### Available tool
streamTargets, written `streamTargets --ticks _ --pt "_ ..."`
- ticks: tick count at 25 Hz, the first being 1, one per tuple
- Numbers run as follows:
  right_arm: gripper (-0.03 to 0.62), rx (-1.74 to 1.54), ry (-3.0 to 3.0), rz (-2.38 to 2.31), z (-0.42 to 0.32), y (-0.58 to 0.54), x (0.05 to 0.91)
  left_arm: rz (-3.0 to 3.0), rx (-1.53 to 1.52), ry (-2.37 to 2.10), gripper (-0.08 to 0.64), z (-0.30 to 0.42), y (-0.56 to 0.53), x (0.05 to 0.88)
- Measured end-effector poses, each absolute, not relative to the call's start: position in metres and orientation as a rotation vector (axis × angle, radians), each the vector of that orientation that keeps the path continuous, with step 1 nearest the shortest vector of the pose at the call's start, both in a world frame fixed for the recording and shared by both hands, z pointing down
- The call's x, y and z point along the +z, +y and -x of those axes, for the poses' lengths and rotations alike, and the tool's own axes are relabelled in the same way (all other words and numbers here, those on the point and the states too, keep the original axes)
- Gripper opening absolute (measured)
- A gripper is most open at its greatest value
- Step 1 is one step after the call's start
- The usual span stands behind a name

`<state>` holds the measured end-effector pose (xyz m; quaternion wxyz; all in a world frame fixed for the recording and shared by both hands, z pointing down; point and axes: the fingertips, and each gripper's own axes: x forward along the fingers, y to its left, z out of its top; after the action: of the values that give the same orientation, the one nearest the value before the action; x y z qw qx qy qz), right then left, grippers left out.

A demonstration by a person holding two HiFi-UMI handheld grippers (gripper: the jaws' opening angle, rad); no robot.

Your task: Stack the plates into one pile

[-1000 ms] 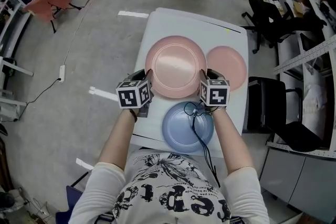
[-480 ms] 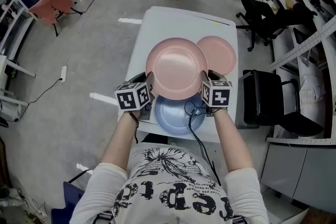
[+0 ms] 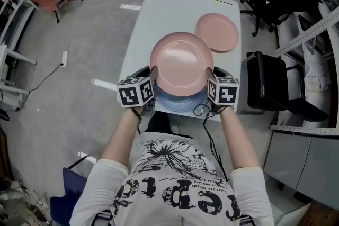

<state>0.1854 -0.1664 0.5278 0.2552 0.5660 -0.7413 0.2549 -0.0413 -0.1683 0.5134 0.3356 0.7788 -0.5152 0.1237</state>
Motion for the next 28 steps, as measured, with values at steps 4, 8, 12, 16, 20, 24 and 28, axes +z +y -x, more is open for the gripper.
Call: streamTargets --ticks 4,8,12,16,20,24,28 --pt "0.078 0.737 -1.996 -1.515 -0.185 -0.142 0.547 -1.992 0.352 -1.335 0.080 0.042 -0.145 0.534" --pt "0.077 0.771 -1.977 -1.499 -0.185 -0.127 0.565 -1.958 0.411 -1.334 0.078 0.043 -0.129 0.556" --pt "0.077 0.780 -1.964 -1.504 -0.186 -0.115 0.577 -1.943 0.452 -1.313 0.079 0.041 -0.118 0.576" --pt "0.075 0.814 -1.947 -1.510 -0.189 -0.106 0.591 -1.934 0.506 -1.291 0.080 0.038 -0.111 0.593" --pt "0.075 0.841 -1.929 -1.517 -0.190 -0.097 0.603 -1.936 0.561 -1.270 0.084 0.037 -0.106 0.604" --pt "0.077 0.824 -1.900 -1.529 -0.193 -0.095 0.611 -1.935 0.635 -1.256 0.086 0.035 -0.106 0.620" --pt "0.080 0.801 -1.861 -1.525 -0.195 -0.097 0.623 -1.950 0.716 -1.284 0.087 0.033 -0.110 0.629"
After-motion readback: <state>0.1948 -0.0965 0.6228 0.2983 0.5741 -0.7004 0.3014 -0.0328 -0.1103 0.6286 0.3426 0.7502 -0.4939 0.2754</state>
